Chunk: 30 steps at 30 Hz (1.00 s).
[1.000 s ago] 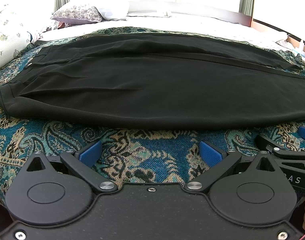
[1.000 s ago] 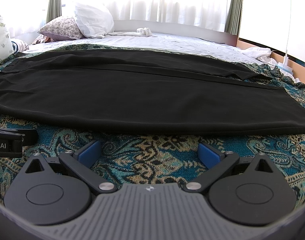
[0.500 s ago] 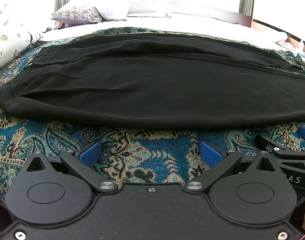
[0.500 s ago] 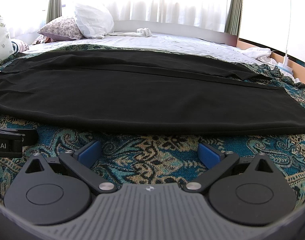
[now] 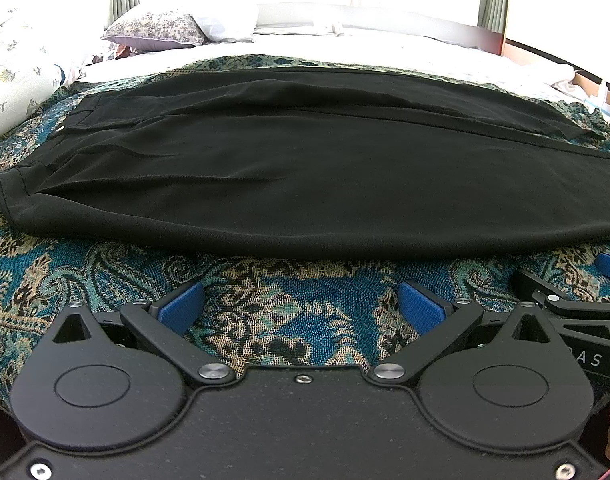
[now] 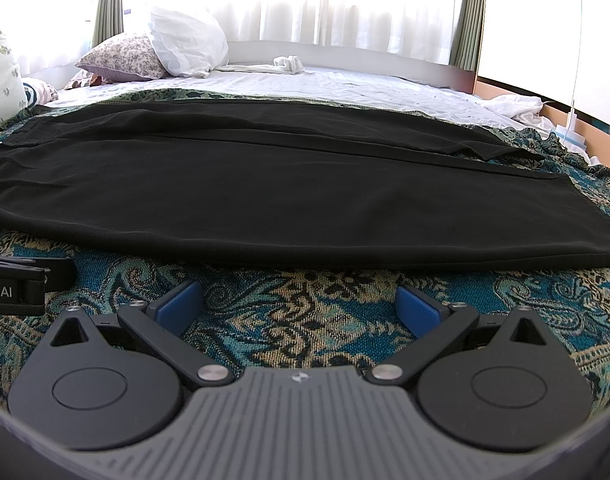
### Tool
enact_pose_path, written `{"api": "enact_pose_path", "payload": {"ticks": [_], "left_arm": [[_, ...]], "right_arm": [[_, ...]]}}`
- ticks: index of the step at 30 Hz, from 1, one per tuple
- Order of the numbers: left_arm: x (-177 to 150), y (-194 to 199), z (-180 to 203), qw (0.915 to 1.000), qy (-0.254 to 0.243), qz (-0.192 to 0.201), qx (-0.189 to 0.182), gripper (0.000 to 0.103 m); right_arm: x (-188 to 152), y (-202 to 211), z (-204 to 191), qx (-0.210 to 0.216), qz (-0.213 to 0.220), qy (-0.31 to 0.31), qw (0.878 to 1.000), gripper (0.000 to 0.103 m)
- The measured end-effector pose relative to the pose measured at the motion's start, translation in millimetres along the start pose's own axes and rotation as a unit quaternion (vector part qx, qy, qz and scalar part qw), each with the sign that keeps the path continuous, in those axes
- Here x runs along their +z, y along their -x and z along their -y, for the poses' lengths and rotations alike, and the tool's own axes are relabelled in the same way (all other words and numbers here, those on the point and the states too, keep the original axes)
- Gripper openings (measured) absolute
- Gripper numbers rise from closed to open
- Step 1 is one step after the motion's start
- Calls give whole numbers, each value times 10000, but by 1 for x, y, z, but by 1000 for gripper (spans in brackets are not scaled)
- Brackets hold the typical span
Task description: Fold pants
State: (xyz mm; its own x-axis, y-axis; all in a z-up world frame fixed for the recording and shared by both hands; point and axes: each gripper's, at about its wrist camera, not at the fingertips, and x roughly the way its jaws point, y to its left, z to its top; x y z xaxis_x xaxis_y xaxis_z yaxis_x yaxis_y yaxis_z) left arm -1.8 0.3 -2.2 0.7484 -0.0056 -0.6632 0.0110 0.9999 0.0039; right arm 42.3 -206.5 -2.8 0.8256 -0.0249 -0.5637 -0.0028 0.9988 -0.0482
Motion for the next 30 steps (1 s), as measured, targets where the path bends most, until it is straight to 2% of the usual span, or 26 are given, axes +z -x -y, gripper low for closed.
{"api": "enact_pose_path", "payload": {"ticks": [26,30], "left_arm": [[-1,-2,-3,10000,-15,-1,-2,103],[7,-1,0,10000,-39,-54,-27,103]], "right_arm": [[-1,0,0,10,11,-6,10000,103],[0,-1,5,64,-13,-88,9999,103]]}}
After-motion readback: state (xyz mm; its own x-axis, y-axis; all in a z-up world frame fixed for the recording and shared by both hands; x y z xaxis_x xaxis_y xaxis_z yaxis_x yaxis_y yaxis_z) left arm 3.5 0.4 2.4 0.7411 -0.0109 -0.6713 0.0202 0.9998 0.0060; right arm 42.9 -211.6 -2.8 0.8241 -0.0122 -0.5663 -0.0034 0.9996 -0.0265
